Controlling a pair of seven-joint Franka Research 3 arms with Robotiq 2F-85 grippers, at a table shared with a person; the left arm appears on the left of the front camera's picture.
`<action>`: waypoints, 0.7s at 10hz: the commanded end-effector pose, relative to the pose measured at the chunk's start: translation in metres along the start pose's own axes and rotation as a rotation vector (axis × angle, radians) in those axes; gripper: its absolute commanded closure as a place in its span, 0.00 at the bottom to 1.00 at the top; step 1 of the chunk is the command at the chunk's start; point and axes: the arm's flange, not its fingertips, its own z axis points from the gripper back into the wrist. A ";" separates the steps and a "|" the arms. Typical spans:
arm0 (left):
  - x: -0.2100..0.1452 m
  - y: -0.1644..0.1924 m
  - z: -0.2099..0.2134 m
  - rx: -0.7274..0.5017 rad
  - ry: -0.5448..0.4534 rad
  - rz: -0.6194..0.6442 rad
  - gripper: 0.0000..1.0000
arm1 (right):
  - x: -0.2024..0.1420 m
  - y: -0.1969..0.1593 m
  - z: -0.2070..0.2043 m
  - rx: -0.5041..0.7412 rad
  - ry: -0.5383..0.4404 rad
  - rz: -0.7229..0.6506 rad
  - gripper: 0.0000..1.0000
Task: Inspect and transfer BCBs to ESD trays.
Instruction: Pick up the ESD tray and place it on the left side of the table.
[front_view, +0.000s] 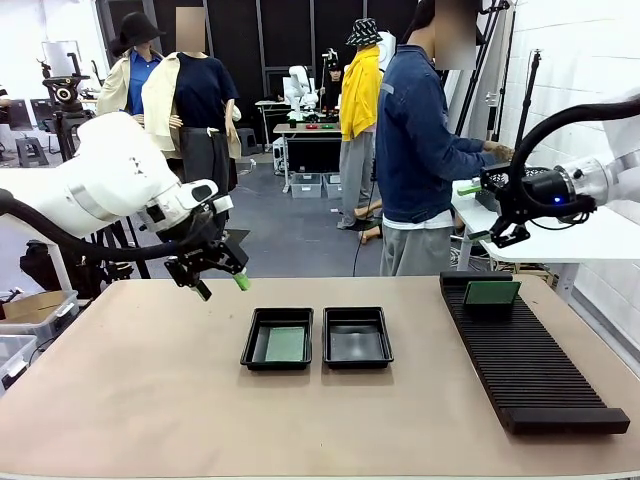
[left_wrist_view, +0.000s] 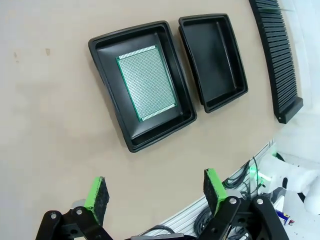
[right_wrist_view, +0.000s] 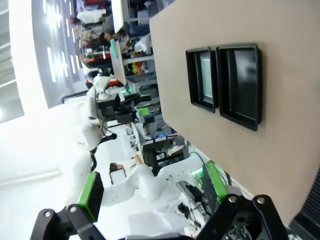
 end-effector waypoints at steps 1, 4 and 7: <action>0.006 -0.012 -0.021 0.074 -0.010 0.024 0.00 | 0.006 -0.019 0.011 0.065 0.017 0.006 0.00; 0.017 -0.023 -0.052 0.128 -0.020 0.047 0.00 | -0.009 -0.037 0.030 0.037 -0.020 0.084 0.00; 0.027 -0.017 -0.080 0.185 -0.055 0.111 0.00 | -0.013 -0.057 0.046 0.021 -0.021 0.128 0.00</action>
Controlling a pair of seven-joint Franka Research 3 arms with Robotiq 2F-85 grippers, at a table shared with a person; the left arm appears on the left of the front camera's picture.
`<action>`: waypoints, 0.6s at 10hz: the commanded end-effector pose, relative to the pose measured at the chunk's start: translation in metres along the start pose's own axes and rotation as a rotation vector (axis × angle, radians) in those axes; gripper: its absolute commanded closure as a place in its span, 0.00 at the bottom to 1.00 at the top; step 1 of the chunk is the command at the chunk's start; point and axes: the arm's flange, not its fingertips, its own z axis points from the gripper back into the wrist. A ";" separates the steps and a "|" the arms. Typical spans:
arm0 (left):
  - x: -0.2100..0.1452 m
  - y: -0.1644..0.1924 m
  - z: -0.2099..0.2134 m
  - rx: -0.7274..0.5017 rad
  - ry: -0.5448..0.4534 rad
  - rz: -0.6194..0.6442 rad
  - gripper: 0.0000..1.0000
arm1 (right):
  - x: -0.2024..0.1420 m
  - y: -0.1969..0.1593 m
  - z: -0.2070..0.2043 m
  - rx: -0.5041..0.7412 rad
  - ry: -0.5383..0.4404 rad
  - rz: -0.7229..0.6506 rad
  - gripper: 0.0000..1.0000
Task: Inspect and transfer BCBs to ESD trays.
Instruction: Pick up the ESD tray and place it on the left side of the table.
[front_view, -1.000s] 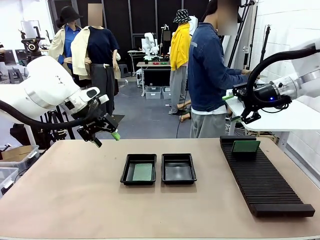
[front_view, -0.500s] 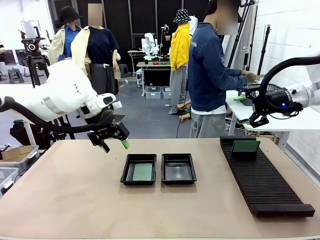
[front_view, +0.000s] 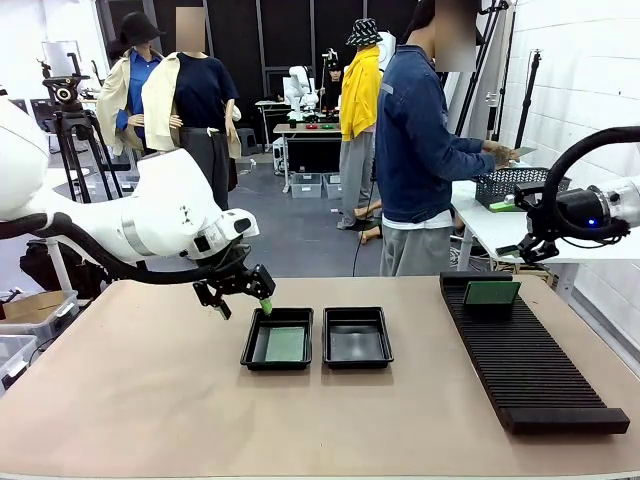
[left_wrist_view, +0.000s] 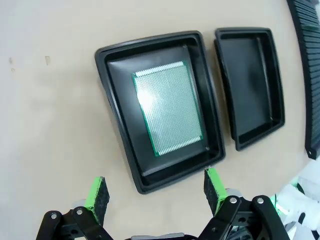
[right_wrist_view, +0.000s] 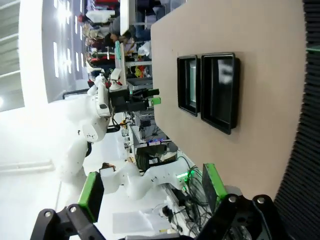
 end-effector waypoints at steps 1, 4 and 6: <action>0.009 -0.005 -0.009 0.053 -0.050 0.052 0.00 | -0.009 -0.014 0.000 -0.003 0.032 0.028 0.00; 0.015 0.001 -0.030 0.073 -0.102 0.103 0.00 | -0.009 -0.032 0.008 -0.015 0.028 0.030 0.00; 0.018 0.005 -0.043 0.095 -0.131 0.137 0.00 | -0.006 -0.028 0.004 -0.016 0.024 0.005 0.00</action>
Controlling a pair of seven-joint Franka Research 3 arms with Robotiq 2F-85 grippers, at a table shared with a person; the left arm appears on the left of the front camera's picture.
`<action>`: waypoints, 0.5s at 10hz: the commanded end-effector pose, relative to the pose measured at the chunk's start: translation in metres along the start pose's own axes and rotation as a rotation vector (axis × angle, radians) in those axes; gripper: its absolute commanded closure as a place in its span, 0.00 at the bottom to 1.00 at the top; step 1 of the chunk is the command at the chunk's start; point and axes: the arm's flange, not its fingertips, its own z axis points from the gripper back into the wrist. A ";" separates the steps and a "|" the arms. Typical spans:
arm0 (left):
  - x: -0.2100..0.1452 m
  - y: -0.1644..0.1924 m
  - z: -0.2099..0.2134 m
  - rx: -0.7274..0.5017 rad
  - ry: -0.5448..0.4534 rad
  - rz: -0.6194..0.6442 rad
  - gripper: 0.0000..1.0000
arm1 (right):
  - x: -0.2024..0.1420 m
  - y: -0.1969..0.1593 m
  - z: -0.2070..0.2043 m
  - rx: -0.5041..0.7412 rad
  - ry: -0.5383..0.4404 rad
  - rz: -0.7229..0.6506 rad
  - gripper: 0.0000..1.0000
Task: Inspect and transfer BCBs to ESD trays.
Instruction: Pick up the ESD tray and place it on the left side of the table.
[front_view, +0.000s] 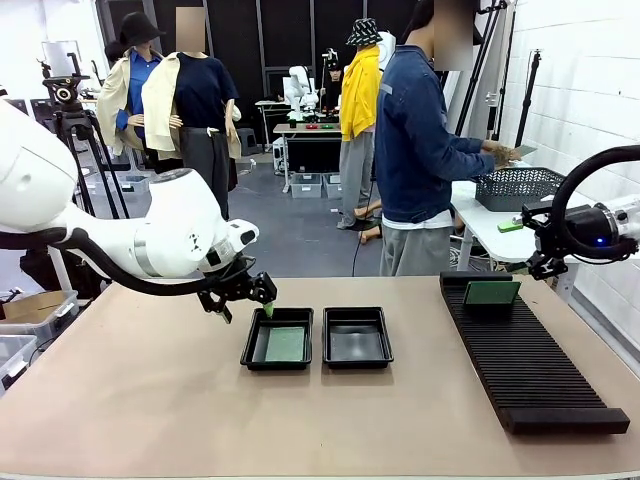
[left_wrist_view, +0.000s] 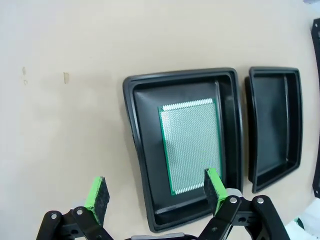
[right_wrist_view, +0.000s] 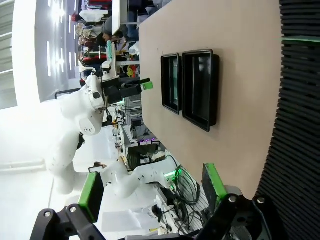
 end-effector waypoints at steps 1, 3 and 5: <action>0.005 -0.002 -0.016 0.048 -0.053 0.052 0.00 | -0.001 0.002 -0.003 0.015 0.020 -0.007 0.00; 0.006 0.005 -0.028 0.047 -0.069 0.080 0.00 | -0.001 0.002 -0.003 0.015 0.020 -0.007 0.00; 0.004 0.011 -0.040 0.060 -0.072 0.082 0.00 | -0.001 0.002 -0.003 0.015 0.020 -0.007 0.00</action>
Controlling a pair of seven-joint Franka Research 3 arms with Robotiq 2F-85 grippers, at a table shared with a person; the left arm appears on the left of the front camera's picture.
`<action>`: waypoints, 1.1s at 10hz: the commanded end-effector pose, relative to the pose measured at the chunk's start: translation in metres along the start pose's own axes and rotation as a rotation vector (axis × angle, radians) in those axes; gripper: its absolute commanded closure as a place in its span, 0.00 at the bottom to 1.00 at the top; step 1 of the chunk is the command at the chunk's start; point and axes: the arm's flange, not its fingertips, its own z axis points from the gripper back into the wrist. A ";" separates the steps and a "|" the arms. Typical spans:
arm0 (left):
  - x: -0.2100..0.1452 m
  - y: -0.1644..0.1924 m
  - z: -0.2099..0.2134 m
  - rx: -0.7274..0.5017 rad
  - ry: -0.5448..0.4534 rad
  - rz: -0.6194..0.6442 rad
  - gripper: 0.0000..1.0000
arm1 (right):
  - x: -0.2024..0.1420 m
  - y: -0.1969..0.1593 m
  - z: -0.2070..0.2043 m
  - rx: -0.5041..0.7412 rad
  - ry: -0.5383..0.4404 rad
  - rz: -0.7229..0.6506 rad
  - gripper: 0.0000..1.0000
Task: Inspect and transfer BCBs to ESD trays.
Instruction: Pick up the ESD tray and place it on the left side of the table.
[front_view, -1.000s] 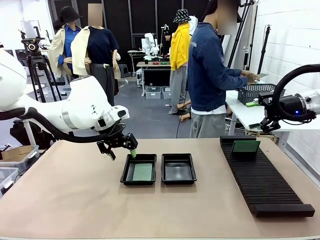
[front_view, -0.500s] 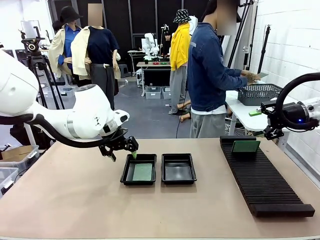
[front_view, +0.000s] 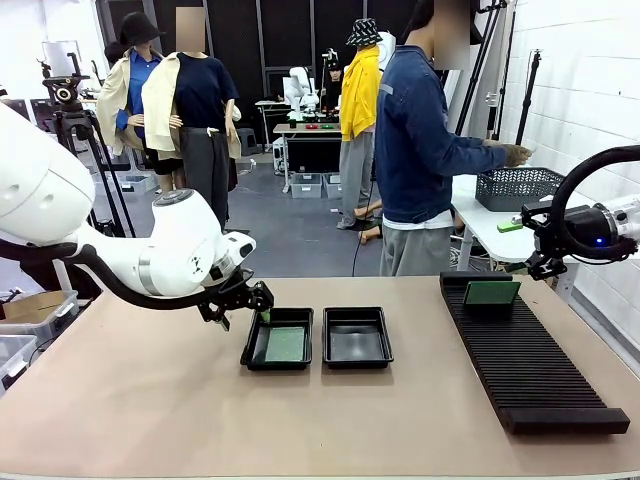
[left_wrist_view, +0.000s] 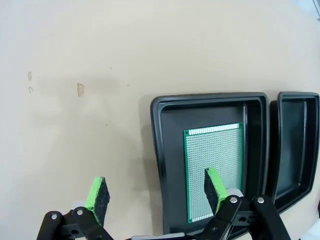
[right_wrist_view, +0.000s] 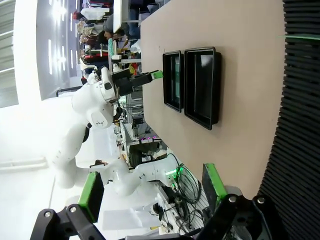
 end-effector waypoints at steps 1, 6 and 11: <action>-0.003 -0.006 -0.010 0.037 -0.022 0.028 0.00 | 0.000 0.001 -0.001 0.007 0.010 -0.006 0.00; -0.007 -0.008 -0.014 0.025 0.031 0.007 0.05 | 0.000 0.001 -0.001 0.007 0.010 -0.006 0.00; -0.006 -0.008 -0.013 -0.003 0.085 -0.018 0.68 | 0.000 0.001 -0.001 0.007 0.010 -0.006 0.00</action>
